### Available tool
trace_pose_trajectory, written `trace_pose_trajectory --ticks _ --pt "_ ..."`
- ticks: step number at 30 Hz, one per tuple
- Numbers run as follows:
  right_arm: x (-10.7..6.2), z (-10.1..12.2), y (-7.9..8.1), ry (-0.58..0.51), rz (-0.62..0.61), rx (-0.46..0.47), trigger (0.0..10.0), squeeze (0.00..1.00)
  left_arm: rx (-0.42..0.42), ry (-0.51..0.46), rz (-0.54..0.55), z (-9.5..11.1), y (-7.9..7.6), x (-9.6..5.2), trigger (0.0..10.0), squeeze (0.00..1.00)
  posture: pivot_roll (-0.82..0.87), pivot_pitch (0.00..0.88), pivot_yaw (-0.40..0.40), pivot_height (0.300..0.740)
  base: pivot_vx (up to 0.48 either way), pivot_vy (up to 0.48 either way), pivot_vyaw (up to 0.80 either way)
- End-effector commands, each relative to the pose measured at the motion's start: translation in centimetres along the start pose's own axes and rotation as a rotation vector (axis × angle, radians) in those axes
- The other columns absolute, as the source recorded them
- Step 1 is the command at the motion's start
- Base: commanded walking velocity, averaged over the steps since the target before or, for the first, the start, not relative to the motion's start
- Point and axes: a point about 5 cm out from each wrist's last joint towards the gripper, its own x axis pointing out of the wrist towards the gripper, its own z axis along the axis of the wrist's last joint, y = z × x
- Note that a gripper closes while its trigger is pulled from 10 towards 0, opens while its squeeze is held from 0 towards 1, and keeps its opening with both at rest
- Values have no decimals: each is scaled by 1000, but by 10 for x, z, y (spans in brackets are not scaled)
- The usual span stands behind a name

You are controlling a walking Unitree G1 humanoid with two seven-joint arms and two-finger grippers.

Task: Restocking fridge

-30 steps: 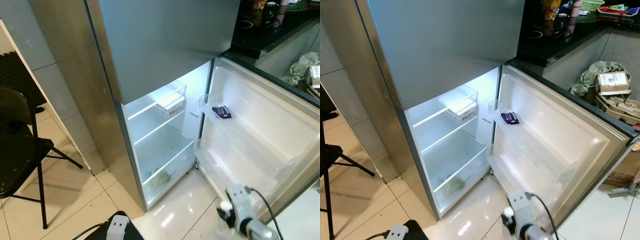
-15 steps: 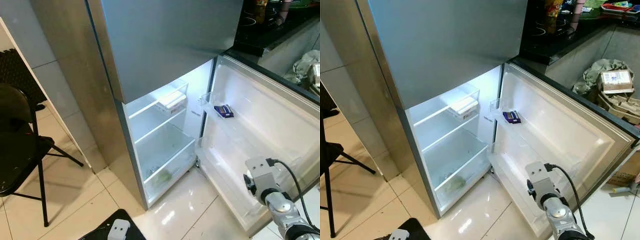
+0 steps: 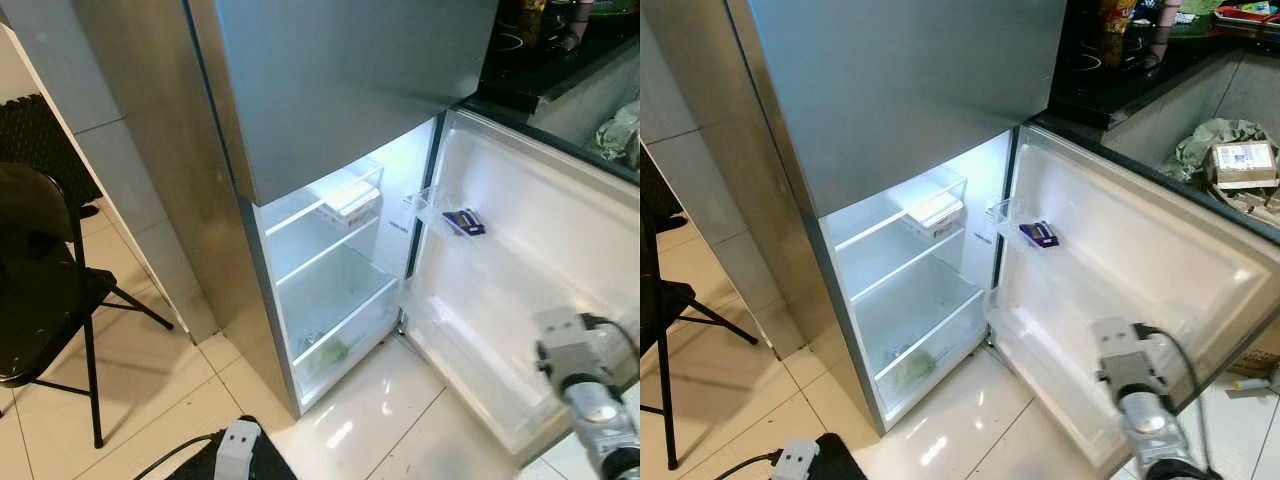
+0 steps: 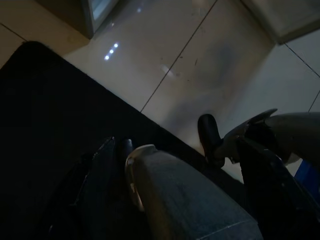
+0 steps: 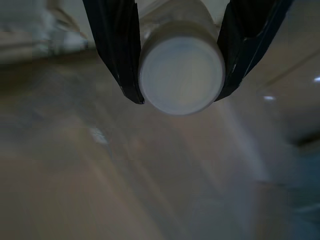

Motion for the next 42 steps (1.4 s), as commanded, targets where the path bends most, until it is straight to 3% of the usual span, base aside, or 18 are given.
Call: trace_pose_trajectory --ticks 1,3,6,9,11,14,15,20,21,23,32,42 --pt "4 5 -22 -7 -106 38 10000 0 5 10 -8 -5 -4 1 10000 0 31 0 -10 738 0 0 0" --pt "4 4 -28 -4 -126 40 10000 0 4 12 -8 -6 -4 0 10000 0 31 0 -10 738 0 0 0" --pt "2 -2 -54 23 -198 55 10000 0 3 23 -7 -10 -4 -1 10000 0 28 0 -10 738 0 0 0" --pt "-1 -8 -53 46 -177 69 10000 0 6 29 -8 -12 -4 -1 10000 0 25 0 -10 738 0 0 0" --pt "-4 -17 -43 82 -135 91 10000 0 9 31 -9 -12 -5 -1 10000 0 21 0 -9 738 0 0 0" --pt "-22 -53 -8 234 -36 151 10000 0 18 26 -10 -9 -6 1 10000 0 21 0 -9 738 0 0 0" --pt "-22 -53 -8 234 -36 151 10000 0 18 26 -10 -9 -6 1 10000 0 21 0 -9 738 0 0 0" --pt "-49 -89 26 397 52 212 10000 0 28 20 -10 -6 -7 2 10000 0 23 0 -5 738 0 0 -98" --pt "-49 -89 26 397 52 212 10000 0 28 20 -10 -6 -7 2 10000 0 23 0 -5 738 0 0 -488" --pt "-74 -114 49 525 105 254 10000 0 39 21 -10 -4 -6 2 10000 0 20 0 -3 738 0 0 -750" --pt "-109 -141 74 669 206 228 10000 0 61 51 4 -7 -5 2 10000 0 21 0 -6 738 0 0 -772" --pt "-120 -146 86 704 277 179 10000 0 60 79 10 -17 -8 1 10000 0 21 0 -7 738 0 0 -779"
